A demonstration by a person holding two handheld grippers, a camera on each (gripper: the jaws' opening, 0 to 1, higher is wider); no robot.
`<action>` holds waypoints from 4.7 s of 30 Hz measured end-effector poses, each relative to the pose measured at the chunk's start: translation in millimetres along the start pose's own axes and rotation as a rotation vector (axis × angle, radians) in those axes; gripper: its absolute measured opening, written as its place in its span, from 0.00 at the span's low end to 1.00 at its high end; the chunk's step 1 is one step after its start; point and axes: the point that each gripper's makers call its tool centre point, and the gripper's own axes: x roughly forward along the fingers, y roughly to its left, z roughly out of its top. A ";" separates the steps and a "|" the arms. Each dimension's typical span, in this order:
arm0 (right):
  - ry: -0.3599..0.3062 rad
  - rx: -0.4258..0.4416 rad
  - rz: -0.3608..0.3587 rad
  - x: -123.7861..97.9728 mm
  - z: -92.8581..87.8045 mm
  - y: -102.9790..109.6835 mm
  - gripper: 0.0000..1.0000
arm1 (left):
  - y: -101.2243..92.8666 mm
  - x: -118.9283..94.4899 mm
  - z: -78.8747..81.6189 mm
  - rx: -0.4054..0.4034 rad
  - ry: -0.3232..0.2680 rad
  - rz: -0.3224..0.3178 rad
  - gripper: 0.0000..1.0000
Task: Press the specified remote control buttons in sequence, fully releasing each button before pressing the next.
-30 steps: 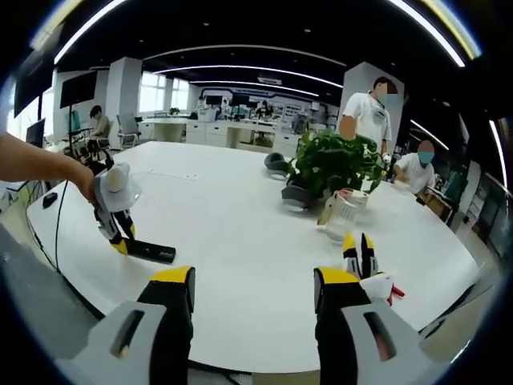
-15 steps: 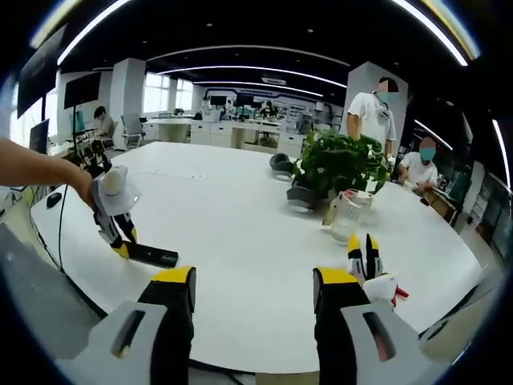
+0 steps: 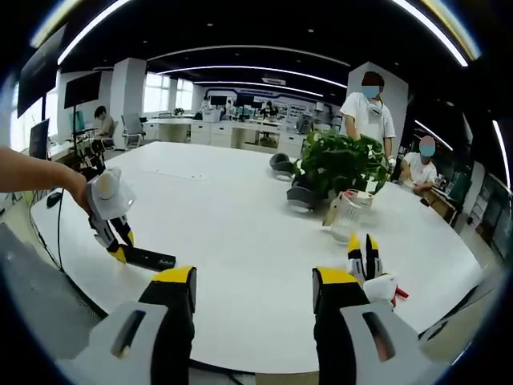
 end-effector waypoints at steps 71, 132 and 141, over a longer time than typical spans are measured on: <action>-0.012 -0.024 0.024 -0.8 1.6 4.2 0.56 | -36.5 -4.6 1.0 -0.090 -0.313 0.010 0.23; 0.055 0.130 0.468 75.4 42.6 115.9 0.14 | -78.6 -5.6 2.4 0.044 -0.424 -0.049 0.24; 0.160 0.107 0.517 90.9 5.7 134.3 0.03 | -80.7 -5.5 4.6 0.069 -0.448 -0.063 0.24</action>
